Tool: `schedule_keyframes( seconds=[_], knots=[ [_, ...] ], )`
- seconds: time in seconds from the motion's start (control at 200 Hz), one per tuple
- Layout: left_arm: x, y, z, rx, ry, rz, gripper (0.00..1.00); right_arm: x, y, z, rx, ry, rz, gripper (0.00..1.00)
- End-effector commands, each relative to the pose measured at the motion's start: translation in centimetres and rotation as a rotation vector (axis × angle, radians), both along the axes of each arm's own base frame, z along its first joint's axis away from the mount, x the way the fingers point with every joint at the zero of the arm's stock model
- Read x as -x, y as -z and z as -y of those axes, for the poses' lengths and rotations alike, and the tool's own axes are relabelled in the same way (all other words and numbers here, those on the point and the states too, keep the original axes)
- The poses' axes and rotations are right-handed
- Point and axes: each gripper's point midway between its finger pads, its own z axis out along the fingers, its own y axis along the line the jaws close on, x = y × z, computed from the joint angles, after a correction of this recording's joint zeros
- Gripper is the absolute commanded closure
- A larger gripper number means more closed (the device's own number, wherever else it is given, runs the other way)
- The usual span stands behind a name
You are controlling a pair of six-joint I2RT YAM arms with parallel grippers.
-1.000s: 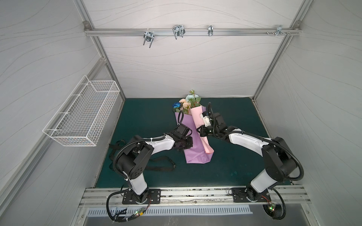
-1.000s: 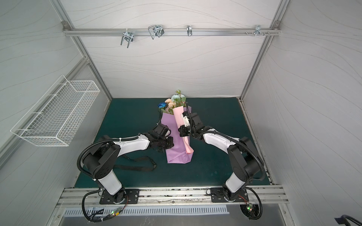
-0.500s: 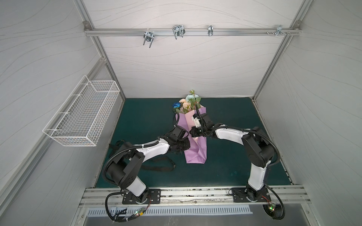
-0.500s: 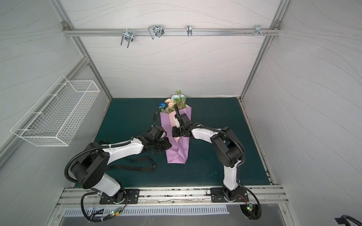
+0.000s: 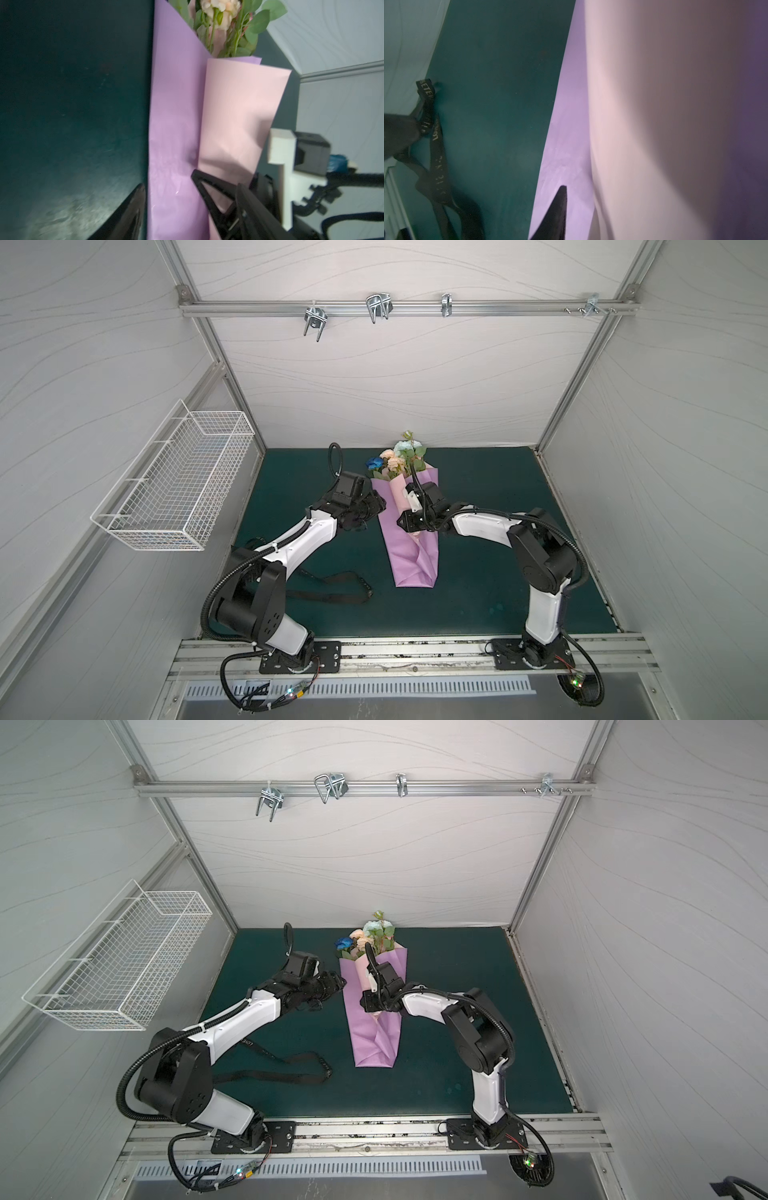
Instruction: Tie the bouquet of fake flowers
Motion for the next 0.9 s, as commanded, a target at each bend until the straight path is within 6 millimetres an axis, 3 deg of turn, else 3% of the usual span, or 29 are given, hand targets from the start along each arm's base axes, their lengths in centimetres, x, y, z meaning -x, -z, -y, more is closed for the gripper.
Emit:
schedule_keyframes(
  seconds=[0.0, 0.26, 0.6, 0.895],
  knots=[
    [-2.7, -1.5, 0.7, 0.03, -0.003, 0.045, 0.27, -0.5, 0.0, -0.9, 0.001, -0.013, 0.033, 0.61],
    [-5.9, -1.2, 2.6, 0.12, 0.018, 0.017, 0.25, -0.1, 0.2, -1.4, 0.003, -0.027, 0.048, 0.47],
    [-7.8, -4.2, 3.2, 0.148, 0.023, 0.108, 0.19, -0.2, 0.8, -1.6, 0.014, -0.028, 0.05, 0.46],
    [-10.0, -3.1, 4.4, 0.075, 0.055, 0.066, 0.21, -0.2, 1.3, -1.7, 0.021, -0.028, 0.043, 0.46]
  ],
)
